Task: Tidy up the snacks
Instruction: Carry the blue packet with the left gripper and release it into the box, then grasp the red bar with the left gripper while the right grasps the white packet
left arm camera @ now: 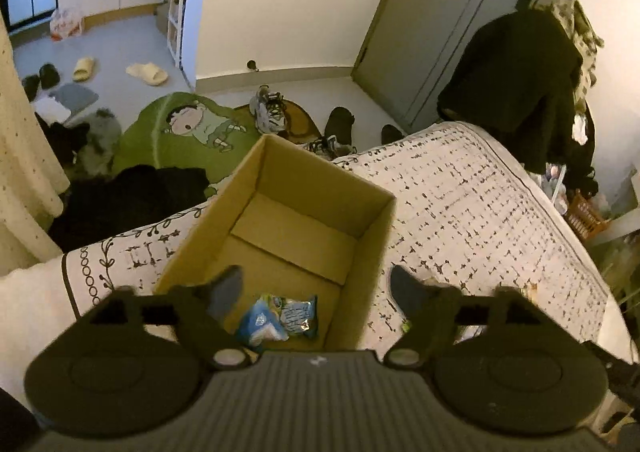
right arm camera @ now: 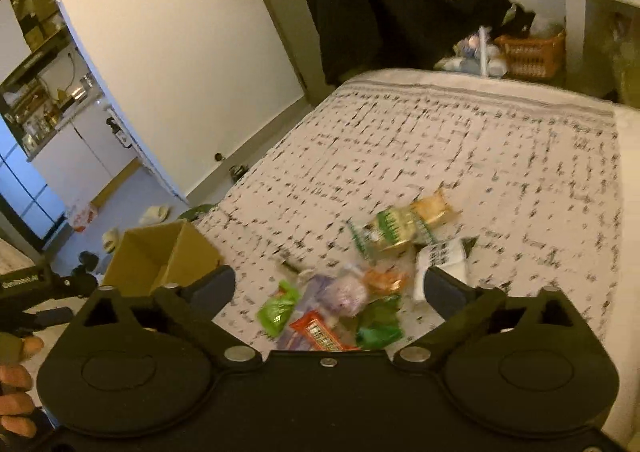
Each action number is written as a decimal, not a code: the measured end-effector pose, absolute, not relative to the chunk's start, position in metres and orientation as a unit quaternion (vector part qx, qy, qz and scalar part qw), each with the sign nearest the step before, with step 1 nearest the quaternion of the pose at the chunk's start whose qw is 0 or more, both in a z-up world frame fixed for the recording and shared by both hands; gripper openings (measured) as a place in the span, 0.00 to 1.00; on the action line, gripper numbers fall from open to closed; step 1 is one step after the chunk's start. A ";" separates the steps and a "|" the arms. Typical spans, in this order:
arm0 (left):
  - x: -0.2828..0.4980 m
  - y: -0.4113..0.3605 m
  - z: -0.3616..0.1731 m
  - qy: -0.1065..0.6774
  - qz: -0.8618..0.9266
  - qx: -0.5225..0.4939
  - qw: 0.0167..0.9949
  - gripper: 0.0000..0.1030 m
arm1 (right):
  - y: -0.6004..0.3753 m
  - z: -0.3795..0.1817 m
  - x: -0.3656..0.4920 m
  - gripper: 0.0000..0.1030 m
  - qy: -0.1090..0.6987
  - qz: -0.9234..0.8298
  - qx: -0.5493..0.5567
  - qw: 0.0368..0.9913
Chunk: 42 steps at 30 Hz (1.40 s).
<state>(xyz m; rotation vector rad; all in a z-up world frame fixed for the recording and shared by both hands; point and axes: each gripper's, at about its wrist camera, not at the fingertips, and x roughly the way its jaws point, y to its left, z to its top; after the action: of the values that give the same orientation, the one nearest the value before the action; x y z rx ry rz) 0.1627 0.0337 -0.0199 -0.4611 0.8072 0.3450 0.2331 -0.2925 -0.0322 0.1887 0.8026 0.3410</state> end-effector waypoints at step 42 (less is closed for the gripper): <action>0.223 -0.118 -0.118 0.472 0.041 -0.278 0.835 0.48 | -0.351 -0.104 0.288 0.73 0.455 0.075 0.134 0.877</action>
<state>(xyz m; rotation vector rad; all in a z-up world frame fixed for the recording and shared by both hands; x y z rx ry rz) 0.2230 -0.1184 -0.1183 -0.5891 0.9997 0.0872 0.2876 -0.3512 -0.1042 0.2800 0.9486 0.1572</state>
